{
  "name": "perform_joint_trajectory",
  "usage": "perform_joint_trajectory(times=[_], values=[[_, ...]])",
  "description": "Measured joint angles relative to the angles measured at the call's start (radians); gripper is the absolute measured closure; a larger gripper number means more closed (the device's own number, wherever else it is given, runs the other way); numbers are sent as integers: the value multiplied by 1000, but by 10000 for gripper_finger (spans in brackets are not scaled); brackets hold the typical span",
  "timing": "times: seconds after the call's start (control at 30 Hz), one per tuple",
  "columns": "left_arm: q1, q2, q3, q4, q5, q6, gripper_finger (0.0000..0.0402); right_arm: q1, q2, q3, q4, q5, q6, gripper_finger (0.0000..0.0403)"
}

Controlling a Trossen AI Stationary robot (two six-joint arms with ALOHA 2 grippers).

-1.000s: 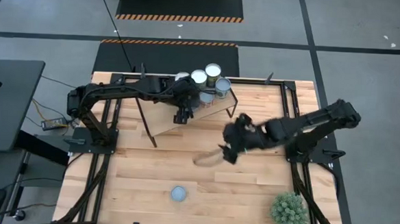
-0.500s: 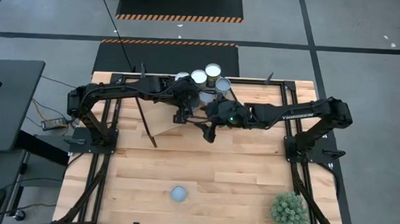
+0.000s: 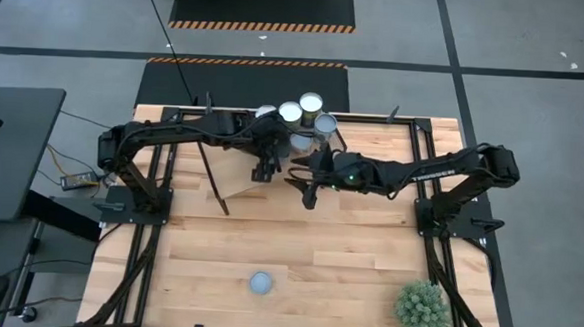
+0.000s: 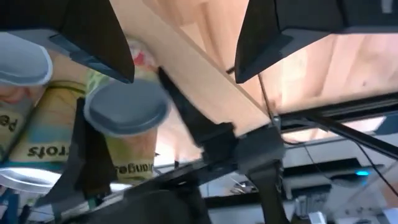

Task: Pick and place cans onto a shelf
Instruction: Put the canned green peas on the shelf

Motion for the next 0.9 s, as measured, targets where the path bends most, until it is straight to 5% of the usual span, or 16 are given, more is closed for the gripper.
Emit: perform_joint_trajectory(times=[0.2,0.9], values=[[0,-12,0,14,57,28,86,-44,14,0,23,-124,-26,119],[7,-20,0,38,77,57,86,-73,85,70,36,-142,-33,120]])
